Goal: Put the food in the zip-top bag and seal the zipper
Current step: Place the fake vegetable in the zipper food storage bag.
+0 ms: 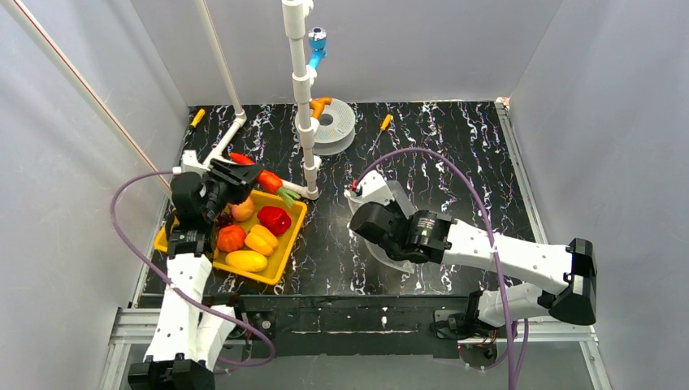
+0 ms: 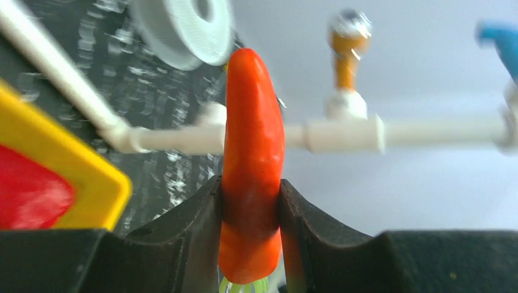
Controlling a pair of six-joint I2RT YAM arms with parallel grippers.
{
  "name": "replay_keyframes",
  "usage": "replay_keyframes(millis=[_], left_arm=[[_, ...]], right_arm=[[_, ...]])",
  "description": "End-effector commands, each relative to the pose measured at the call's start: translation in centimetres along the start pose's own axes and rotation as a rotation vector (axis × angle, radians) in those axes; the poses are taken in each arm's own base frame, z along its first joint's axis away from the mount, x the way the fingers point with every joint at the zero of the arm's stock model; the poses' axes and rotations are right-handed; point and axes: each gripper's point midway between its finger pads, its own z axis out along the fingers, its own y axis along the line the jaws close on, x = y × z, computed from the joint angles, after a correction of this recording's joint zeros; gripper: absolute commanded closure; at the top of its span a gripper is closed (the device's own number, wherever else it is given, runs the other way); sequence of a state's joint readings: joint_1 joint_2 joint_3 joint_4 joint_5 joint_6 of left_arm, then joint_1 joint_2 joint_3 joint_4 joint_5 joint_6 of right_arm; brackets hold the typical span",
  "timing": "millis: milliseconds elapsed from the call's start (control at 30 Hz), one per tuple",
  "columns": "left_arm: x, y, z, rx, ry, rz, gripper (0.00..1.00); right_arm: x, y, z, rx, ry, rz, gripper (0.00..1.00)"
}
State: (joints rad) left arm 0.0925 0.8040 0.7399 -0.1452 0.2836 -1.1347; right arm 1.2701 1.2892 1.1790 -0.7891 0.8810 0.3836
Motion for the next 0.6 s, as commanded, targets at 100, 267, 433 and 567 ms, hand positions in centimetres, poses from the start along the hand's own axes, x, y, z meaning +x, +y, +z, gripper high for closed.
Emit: replay_keyframes(millis=[100, 267, 433, 567], left_arm=[[12.7, -12.5, -8.7, 0.751, 0.255, 0.389, 1.0], [15.3, -13.0, -9.1, 0.83, 0.231, 0.425, 1.0], [17.2, -11.6, -7.7, 0.761, 0.145, 0.483, 1.0], [16.9, -11.7, -7.3, 0.733, 0.006, 0.476, 1.0]], right_arm=[[-4.2, 1.2, -0.2, -0.165, -0.028, 0.229, 0.99], [-5.7, 1.4, -0.3, -0.184, -0.005, 0.289, 0.99], [-6.8, 2.6, -1.0, -0.296, -0.005, 0.367, 0.99], [-6.8, 3.2, -1.0, -0.35, 0.007, 0.419, 0.99]])
